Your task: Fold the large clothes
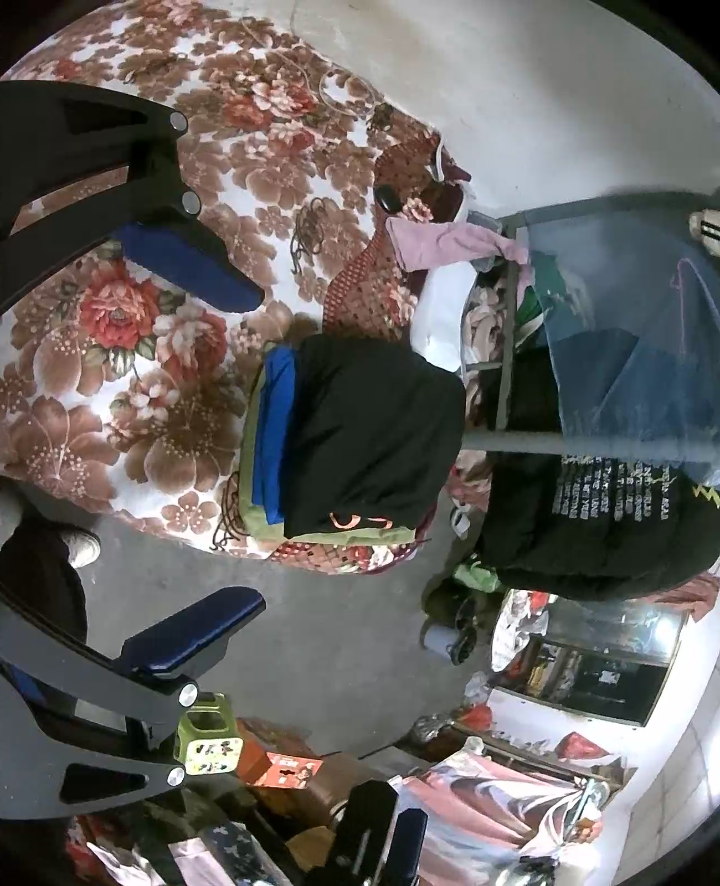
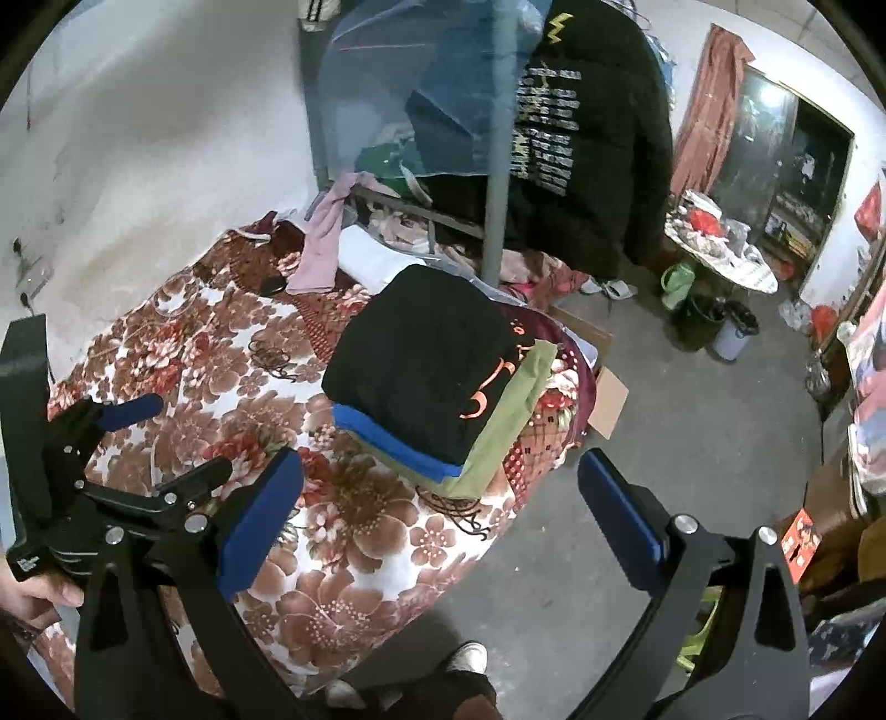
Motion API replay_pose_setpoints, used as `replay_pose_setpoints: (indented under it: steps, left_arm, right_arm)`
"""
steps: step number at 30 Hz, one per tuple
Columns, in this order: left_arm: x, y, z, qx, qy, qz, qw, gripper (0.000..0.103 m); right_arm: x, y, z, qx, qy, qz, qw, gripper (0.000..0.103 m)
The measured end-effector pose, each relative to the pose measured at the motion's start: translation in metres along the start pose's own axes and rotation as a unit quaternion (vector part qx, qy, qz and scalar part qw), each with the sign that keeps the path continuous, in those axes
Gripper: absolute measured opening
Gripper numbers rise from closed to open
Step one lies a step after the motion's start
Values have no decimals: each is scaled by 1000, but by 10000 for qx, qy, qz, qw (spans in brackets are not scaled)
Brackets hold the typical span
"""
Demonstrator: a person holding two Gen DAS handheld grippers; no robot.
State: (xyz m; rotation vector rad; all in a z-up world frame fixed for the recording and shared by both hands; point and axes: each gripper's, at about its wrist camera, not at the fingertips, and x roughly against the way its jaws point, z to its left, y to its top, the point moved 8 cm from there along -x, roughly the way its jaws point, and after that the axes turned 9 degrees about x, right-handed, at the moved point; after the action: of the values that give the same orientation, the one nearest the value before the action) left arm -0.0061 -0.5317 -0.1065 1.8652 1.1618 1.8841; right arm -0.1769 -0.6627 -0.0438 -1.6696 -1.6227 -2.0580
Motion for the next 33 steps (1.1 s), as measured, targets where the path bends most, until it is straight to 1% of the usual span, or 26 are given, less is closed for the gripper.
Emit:
replay_pose_setpoints:
  steps: [3, 8, 12, 21, 33]
  left_arm:
    - [-4, 1, 2, -3, -76, 47, 10000, 98]
    - [-11, 4, 1, -117, -96, 48, 9999, 98]
    - [-11, 7, 2, -219, -134, 66, 9996, 98]
    - [-15, 17, 4, -215, -313, 24, 9993, 98]
    - [-20, 22, 10, -192, -246, 76, 9995, 97]
  right_arm:
    - [-4, -2, -4, -63, -2, 54, 10000, 98]
    - [-11, -4, -9, -192, 12, 44, 9998, 98]
    - [-16, -1, -7, -230, 26, 46, 9997, 98]
    - [-25, 7, -2, -214, -55, 51, 9997, 98]
    - [-26, 8, 0, -195, -91, 65, 9997, 98]
